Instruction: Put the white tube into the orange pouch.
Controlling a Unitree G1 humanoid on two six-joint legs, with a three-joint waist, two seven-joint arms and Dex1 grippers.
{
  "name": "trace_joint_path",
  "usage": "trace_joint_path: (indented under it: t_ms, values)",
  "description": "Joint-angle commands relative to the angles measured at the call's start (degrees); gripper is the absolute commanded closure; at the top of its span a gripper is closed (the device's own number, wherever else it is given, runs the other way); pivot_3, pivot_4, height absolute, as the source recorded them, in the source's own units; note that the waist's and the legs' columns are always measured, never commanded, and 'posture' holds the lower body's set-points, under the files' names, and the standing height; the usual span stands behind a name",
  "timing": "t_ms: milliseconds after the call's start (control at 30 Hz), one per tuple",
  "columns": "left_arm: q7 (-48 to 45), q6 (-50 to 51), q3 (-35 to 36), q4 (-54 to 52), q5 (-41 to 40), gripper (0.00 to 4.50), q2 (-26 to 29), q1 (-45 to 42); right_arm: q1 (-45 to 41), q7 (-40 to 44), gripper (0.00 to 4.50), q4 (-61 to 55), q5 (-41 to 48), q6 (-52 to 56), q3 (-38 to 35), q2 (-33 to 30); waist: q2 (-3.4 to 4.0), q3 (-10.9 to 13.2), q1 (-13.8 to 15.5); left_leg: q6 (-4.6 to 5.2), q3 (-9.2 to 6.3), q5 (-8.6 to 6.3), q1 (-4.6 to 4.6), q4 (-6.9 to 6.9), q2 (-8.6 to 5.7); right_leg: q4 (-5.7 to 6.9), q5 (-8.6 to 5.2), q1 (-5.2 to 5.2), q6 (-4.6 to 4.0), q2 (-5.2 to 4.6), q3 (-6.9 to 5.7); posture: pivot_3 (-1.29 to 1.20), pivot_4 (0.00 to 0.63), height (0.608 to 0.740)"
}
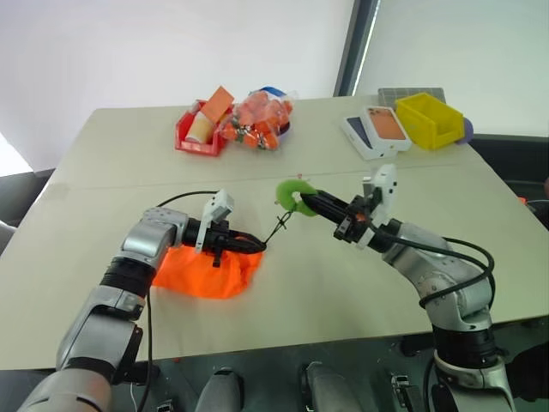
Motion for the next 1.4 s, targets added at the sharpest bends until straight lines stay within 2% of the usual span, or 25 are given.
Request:
trace_joint_path:
  t_ms: [33, 333, 700, 933, 1133, 1200, 1233, 1333, 1367, 1400]
  values:
    - [-0.49, -1.44, 0.40, -1.37, 0.68, 4.29, 0.48, -0.59, -0.58, 0.33, 4.50, -1.81, 0.77, -1.29, -0.13, -0.23, 0.00, 0.00, 0.00, 0.00, 0.00, 0.00, 0.00, 0.00, 0.00, 0.00, 0.00, 0.00, 0.00, 0.00, 0.00, 0.00, 0.150, 0.740]
    - [0.07, -3.55, 0.23, -2.89, 2.78, 4.29, 1.36, 1.23, -1.10, -1.59, 4.50, -0.07, -1.37, -3.06, -0.89, 0.10, 0.00, 0.00, -0.04, 0.00, 0.00, 0.00, 0.01, 0.00, 0.00, 0.01, 0.01, 0.00, -0.01, 0.00, 0.00, 0.00, 0.150, 0.740]
    - [-0.69, -10.39, -3.53, -9.97, 8.73, 4.29, 7.99, 8.24, -5.55, -13.66, 4.50, 13.50, -13.65, -8.35, -3.39, -0.50, 0.02, -0.01, -0.05, 0.00, 0.00, 0.00, 0.03, 0.01, 0.00, 0.05, 0.07, 0.00, -0.12, -0.01, 0.01, 0.00, 0.150, 0.740]
    - [0.11, -13.53, -4.79, -10.56, 11.26, 4.29, 10.65, 9.77, -7.47, -20.41, 4.50, 20.50, -19.53, -9.32, -3.60, -1.17, 0.04, -0.02, -0.20, 0.01, 0.00, 0.01, 0.06, 0.00, 0.01, 0.08, 0.07, 0.00, -0.12, 0.00, 0.01, 0.00, 0.150, 0.740]
    - [2.54, -10.38, -1.51, -12.86, 6.84, 4.29, 8.90, 10.24, -5.85, -16.97, 4.50, 18.06, -20.12, -8.14, 0.03, -1.51, 0.11, -0.03, -0.34, 0.03, 0.00, 0.00, 0.07, -0.01, 0.01, 0.11, 0.07, 0.00, -0.11, 0.02, 0.02, 0.00, 0.150, 0.740]
    - [2.79, -6.95, 0.25, -13.82, 4.00, 3.24, 8.34, 9.74, -5.31, -14.91, 3.73, 16.76, -18.83, -6.25, 0.52, -1.77, 0.11, -0.02, -0.31, 0.03, 0.00, 0.00, 0.07, 0.00, 0.01, 0.13, 0.05, 0.00, -0.08, 0.02, 0.02, 0.00, 0.150, 0.740]
    - [3.35, -6.14, 1.01, -14.16, 3.31, 2.86, 8.15, 9.61, -5.02, -13.95, 3.46, 16.17, -18.57, -6.07, 0.76, -2.03, 0.12, -0.02, -0.31, 0.04, 0.00, 0.00, 0.06, 0.00, 0.02, 0.13, 0.02, 0.00, -0.03, 0.02, 0.01, 0.00, 0.150, 0.740]
    - [7.47, -5.48, 4.64, -14.41, 2.19, 1.37, 7.77, 9.08, -3.56, -11.60, 1.97, 14.11, -19.03, -6.52, 1.32, -3.39, 0.11, -0.02, -0.15, 0.04, 0.00, 0.01, 0.05, 0.03, 0.01, 0.13, -0.01, 0.00, 0.02, 0.02, 0.02, 0.00, 0.150, 0.740]
    - [8.80, -4.79, 6.51, -14.77, 1.39, 0.76, 8.09, 9.07, -2.75, -10.67, 1.34, 13.34, -18.75, -6.58, 1.14, -3.91, 0.11, -0.02, -0.13, 0.04, 0.00, 0.01, 0.05, 0.03, 0.01, 0.12, -0.01, 0.00, 0.02, 0.02, 0.02, 0.00, 0.150, 0.740]
    - [10.17, -3.83, 8.52, -15.09, 0.42, 0.75, 8.50, 9.20, -1.86, -9.56, 0.91, 12.68, -18.57, -6.91, 0.98, -4.57, 0.10, -0.02, -0.12, 0.04, 0.00, 0.01, 0.04, 0.03, 0.01, 0.12, -0.01, 0.00, 0.03, 0.02, 0.02, 0.00, 0.150, 0.740]
